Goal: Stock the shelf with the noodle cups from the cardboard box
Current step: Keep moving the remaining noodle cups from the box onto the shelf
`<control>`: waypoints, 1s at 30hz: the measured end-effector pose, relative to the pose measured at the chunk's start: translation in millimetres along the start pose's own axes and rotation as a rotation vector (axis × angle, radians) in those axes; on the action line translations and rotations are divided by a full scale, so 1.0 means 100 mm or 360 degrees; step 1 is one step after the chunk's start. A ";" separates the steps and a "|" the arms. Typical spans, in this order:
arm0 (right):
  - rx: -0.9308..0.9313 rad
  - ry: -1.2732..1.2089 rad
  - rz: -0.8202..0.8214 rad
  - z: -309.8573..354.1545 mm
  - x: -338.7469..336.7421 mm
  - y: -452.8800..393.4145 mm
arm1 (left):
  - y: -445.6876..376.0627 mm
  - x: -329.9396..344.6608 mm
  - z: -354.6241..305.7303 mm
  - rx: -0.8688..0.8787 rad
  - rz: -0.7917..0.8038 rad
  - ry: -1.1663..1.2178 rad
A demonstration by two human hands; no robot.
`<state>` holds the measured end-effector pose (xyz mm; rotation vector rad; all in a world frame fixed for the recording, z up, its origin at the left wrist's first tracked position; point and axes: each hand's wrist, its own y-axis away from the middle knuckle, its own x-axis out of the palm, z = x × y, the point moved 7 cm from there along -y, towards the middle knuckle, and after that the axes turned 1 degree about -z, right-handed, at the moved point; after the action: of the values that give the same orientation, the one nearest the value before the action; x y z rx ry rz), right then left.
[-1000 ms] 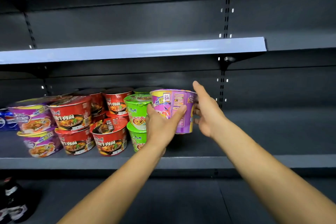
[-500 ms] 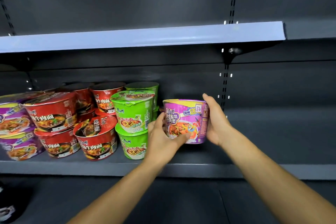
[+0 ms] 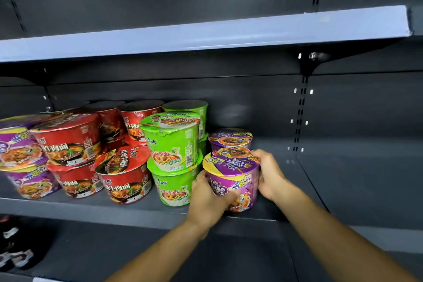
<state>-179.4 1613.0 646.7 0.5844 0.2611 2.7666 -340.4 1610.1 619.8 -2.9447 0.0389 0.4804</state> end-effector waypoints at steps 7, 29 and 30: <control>0.0030 -0.0008 -0.0044 -0.09 -0.05 -0.16 | -0.07 0.00 0.06 0.0023 0.0014 -0.0011; -0.0163 0.0228 -0.0511 0.04 -0.31 -0.04 | 0.12 -0.22 0.01 -0.0077 0.0040 -0.0221; -0.0192 0.0242 -0.0623 0.03 -0.39 -0.01 | 0.16 -0.25 -0.01 -0.0071 0.0034 -0.0215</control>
<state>-143.5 1601.0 635.1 0.2585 0.2137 2.4265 -364.3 1594.6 626.6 -2.9495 0.0441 0.6909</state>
